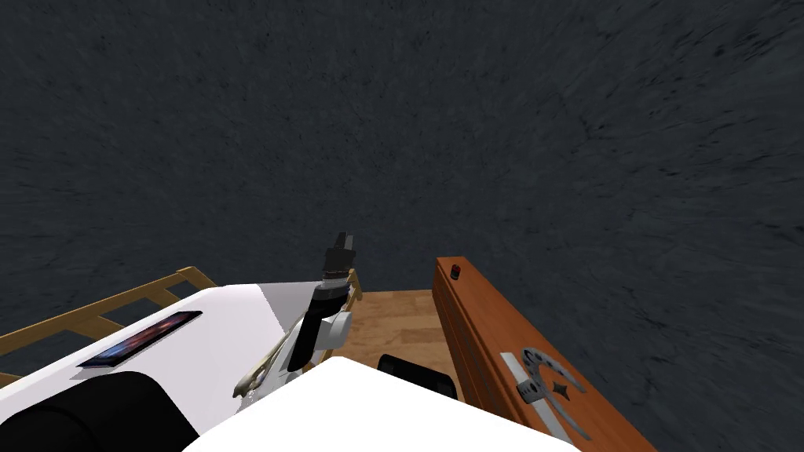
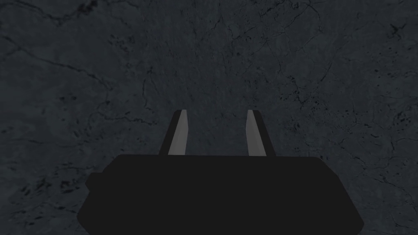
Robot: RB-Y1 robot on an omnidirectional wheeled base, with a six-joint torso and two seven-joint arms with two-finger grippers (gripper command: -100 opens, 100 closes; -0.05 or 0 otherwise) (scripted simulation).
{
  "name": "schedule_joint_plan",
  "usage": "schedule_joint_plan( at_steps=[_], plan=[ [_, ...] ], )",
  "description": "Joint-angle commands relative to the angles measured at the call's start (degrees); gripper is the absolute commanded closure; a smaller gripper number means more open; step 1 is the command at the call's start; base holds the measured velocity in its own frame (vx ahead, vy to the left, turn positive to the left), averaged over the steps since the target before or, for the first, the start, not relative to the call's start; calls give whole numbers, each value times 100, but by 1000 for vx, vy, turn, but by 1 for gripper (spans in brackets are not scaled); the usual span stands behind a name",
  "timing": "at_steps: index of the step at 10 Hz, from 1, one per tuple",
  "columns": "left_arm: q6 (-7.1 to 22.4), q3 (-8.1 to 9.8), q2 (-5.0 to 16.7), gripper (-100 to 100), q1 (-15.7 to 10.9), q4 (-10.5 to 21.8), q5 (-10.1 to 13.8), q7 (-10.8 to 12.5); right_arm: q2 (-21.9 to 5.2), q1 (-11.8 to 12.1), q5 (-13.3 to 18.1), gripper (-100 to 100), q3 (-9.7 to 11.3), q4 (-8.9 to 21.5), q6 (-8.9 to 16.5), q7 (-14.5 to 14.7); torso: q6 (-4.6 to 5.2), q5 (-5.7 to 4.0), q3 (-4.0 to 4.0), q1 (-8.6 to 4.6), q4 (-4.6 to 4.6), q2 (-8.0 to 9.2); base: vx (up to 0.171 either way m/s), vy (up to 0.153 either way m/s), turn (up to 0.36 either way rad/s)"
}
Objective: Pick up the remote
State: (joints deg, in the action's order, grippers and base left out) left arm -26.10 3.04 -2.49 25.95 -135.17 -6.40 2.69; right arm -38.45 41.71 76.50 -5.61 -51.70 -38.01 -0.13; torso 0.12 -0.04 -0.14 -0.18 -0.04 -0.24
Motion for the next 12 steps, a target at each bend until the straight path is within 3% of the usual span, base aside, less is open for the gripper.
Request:
schedule_joint_plan(
  at_steps=[1,5,7,8,9,10,12],
  plan=[
    [0,0,0,0,0,0,0,0,8,-74,257,-100,2,286,57,-101,0,0,0,0,0,0,59,-42,214],
    [0,0,0,0,0,0,0,0,67,-263,875,-100,9,999,148,-365,-3,-3,-8,-16,-3,-15,88,-87,290],
    [0,0,0,0,0,0,0,0,136,-340,1050,-100,32,1193,169,-445,0,0,-3,-3,-1,-6,48,-58,139],
    [0,0,0,0,0,0,0,0,107,-317,984,-100,14,1142,153,-413,1,0,0,3,0,0,17,-24,23],
    [0,0,0,0,0,0,0,0,111,-327,989,0,12,1164,152,-403,4,3,4,14,1,8,4,-5,-2],
    [0,0,0,0,0,0,0,0,251,-428,916,-100,126,1293,317,-337,4,5,8,22,3,14,-13,-37,69],
    [0,0,0,0,0,0,0,0,356,-504,862,-100,212,1392,440,-287,3,0,15,2,6,27,-31,-67,46]
  ],
)
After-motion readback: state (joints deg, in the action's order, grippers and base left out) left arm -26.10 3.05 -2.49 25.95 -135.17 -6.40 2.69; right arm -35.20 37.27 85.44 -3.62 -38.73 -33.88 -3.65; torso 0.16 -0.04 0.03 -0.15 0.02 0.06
